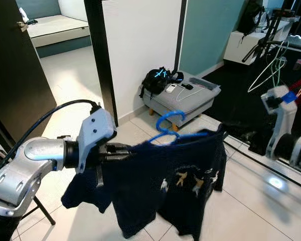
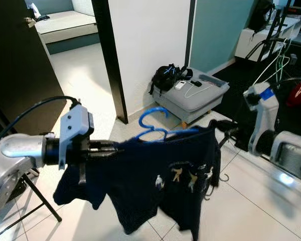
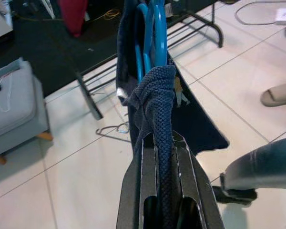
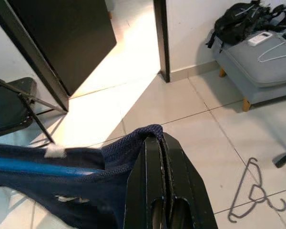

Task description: Hang hanger

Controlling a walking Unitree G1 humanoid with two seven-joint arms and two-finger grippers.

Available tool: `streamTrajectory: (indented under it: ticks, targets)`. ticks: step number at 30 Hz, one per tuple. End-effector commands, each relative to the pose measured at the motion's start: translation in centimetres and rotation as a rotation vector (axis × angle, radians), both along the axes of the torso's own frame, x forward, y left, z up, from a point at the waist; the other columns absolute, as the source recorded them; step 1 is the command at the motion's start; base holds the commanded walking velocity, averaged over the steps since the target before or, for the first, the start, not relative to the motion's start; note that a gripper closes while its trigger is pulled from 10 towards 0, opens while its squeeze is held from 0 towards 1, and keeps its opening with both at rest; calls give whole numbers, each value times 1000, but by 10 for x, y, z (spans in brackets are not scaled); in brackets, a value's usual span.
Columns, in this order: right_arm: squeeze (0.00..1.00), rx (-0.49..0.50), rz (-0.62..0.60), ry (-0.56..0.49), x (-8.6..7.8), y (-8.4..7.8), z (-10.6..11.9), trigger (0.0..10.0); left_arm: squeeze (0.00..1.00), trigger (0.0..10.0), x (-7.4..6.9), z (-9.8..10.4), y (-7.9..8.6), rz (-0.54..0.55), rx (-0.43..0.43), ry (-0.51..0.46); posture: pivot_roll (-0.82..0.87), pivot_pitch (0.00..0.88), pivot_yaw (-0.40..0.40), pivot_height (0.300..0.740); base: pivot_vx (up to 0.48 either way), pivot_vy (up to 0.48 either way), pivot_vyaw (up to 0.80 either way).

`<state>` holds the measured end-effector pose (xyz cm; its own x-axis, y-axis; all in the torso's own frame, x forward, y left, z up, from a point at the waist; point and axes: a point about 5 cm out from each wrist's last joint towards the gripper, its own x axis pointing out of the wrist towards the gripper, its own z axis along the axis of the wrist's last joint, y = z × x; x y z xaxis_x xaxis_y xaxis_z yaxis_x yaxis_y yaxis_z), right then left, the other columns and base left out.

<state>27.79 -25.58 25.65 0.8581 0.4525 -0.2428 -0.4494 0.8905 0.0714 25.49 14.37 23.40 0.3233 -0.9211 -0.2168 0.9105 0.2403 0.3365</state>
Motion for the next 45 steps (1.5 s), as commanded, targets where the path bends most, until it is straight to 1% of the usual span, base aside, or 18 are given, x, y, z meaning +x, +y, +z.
streamTrajectory:
  ticks: [1, 3, 5, 6, 10, 13, 20, 21, 24, 26, 30, 31, 32, 33, 35, 40, 43, 45]
  targets:
    - [0, -7, -14, -31, 1, -3, 7, 0, 0, 10000, -5, 0, 0, -32, 22, 5, -91, 4, 3, 740, 0, 0, 0]
    - [0, -11, -3, -36, 1, -3, 9, 0, 0, 10000, -8, -1, -3, -55, 16, 23, -93, 5, 2, 740, 0, 0, 0]
    - [0, 30, 121, -54, -1, 15, 13, 0, 0, 10000, -10, -4, -9, -86, -2, 47, -95, 6, 2, 740, 0, 0, 0]
    - [0, 30, 121, -54, -1, 15, 13, 0, 0, 10000, -10, -4, -9, -86, -2, 47, -95, 6, 2, 740, 0, 0, 0]
    - [0, 98, 340, -75, -10, 48, 17, 0, 0, 10000, -6, -5, -11, -94, -34, 52, -102, 7, 6, 740, 0, 0, 0]
    - [0, 105, 371, -78, -11, 52, 17, 0, 0, 10000, -5, -5, -11, -94, -39, 54, -103, 8, 7, 740, 0, 0, 0]
    - [0, 173, 504, -77, -23, 70, 22, 0, 0, 10000, 4, -5, -13, -12, -96, 39, -108, 10, 9, 740, 0, 0, 0]
    - [0, 182, 579, -50, -33, 78, 18, 0, 0, 10000, 8, -3, -12, 26, -124, 30, -110, 10, 10, 740, 0, 0, 0]
    - [0, 180, 618, -28, -39, 82, 15, 0, 0, 10000, 11, -1, -10, 51, -133, 22, -109, 11, 10, 740, 0, 0, 0]
    - [0, 166, 677, 12, -49, 85, 8, 0, 0, 10000, 17, 2, -4, 105, -143, 4, -109, 11, 11, 740, 0, 0, 0]
    - [0, 140, 667, 35, -52, 82, 4, 0, 0, 10000, 26, 6, 6, 182, -146, -26, -109, 11, 11, 740, 0, 0, 0]
    - [0, 115, 597, 36, -46, 74, 2, 0, 0, 10000, 29, 8, 11, 216, -147, -36, -109, 11, 9, 740, 0, 0, 0]
    - [0, 115, 597, 36, -46, 74, 2, 0, 0, 10000, 29, 8, 11, 216, -147, -36, -109, 11, 9, 740, 0, 0, 0]
    - [0, 75, 427, 20, -31, 56, 1, 0, 0, 10000, 33, 9, 20, 262, -133, -46, -110, 11, 12, 740, 0, 0, 0]
    - [0, 73, 334, -1, -23, 45, 5, 0, 0, 10000, 35, 9, 26, 298, -124, -53, -111, 11, 11, 740, 0, 0, 0]
    - [0, 86, 309, -14, -21, 43, 9, 0, 0, 10000, 37, 8, 30, 330, -130, -56, -111, 11, 11, 740, 0, 0, 0]
    - [0, 82, 358, 10, -23, 60, -2, 0, 0, 10000, 39, 10, 20, 344, -199, -63, -107, 6, 9, 740, 0, 0, 0]
    - [0, 83, 365, 14, -23, 63, -4, 0, 0, 10000, 40, 10, 17, 345, -213, -64, -107, 6, 9, 740, 0, 0, 0]
